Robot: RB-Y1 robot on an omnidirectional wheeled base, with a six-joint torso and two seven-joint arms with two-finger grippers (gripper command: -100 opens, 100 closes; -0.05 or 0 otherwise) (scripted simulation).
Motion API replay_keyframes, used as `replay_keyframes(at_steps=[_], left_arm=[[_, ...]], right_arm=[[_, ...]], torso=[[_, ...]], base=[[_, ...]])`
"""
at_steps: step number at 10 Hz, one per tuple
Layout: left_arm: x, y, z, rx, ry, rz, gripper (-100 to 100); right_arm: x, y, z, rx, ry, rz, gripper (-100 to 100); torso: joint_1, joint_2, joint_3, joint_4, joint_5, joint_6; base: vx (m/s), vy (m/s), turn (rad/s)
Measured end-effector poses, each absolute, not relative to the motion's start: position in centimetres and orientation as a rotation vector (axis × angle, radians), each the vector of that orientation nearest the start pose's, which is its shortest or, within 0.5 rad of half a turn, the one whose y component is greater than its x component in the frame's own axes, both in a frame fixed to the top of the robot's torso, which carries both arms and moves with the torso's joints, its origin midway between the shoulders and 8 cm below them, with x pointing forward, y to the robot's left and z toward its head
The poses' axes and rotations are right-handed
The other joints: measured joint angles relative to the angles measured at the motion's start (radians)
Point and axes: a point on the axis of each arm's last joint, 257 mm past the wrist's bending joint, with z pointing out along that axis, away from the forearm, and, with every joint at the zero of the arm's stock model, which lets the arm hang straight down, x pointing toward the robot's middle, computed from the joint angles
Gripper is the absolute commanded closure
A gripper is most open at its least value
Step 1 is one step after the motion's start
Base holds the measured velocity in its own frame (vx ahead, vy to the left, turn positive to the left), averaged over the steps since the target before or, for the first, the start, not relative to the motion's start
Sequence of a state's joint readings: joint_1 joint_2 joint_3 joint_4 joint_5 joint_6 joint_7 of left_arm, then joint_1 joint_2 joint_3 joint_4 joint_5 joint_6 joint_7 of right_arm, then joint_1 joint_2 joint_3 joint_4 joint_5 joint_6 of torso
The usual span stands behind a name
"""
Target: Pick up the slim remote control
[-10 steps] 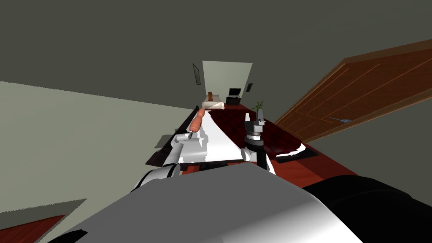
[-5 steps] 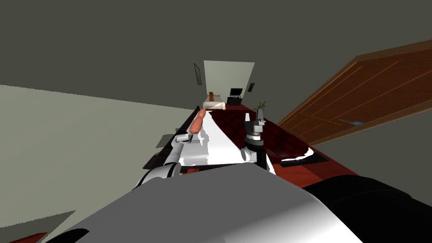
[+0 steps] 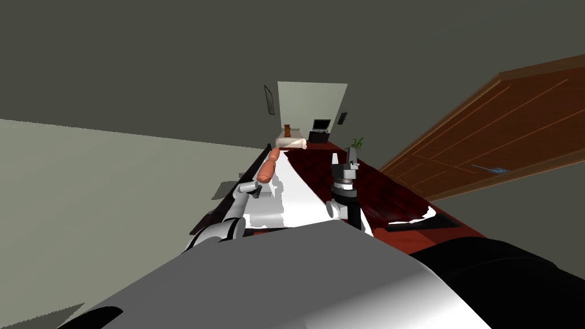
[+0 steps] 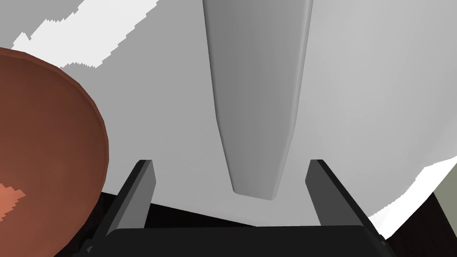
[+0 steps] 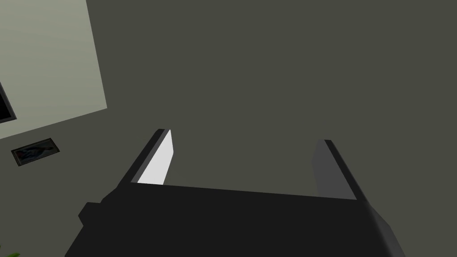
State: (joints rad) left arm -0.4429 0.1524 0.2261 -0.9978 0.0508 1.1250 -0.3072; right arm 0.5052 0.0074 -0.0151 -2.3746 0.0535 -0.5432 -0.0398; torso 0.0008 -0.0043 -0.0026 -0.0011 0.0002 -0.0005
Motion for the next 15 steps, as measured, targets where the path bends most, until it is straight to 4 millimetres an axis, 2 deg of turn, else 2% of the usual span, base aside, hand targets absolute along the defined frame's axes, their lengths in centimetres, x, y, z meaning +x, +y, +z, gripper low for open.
replay_keyframes(at_steps=[5, 9, 10, 11, 15], left_arm=[[43.6, 30.2, -48.0, -1.945, 2.27, -0.127, -100], [39.8, 29.6, -49.6, -2.059, 2.343, -0.034, -100], [39.6, 29.6, -49.7, -2.064, 2.345, -0.031, 0], [39.6, 29.6, -49.7, -2.063, 2.345, -0.031, -100], [38.5, 29.7, -51.5, -2.072, 2.336, -0.034, -100]], right_arm=[[31.5, -27.2, 7.1, 0.532, 0.537, 1.317, 0], [31.5, -27.2, 7.1, 0.532, 0.537, 1.317, 0], [31.5, -27.2, 7.1, 0.532, 0.537, 1.317, 0], [31.5, -27.2, 7.1, 0.532, 0.537, 1.317, 0], [31.5, -27.1, 7.1, 0.532, 0.537, 1.317, 0]], torso=[[-0.001, 0.0, 0.0, 0.0, 0.0, 0.0], [-0.001, -0.003, -0.001, -0.001, 0.0, 0.0], [-0.002, -0.001, 0.002, 0.001, 0.0, 0.0], [-0.002, -0.001, 0.002, 0.001, 0.0, 0.0], [0.001, -0.004, 0.003, 0.001, 0.0, 0.0]], base=[[0.073, 0.002, 0.021], [0.076, 0.0, 0.005], [0.0, 0.0, 0.0], [0.003, 0.003, -0.039], [0.002, 0.002, -0.017]])
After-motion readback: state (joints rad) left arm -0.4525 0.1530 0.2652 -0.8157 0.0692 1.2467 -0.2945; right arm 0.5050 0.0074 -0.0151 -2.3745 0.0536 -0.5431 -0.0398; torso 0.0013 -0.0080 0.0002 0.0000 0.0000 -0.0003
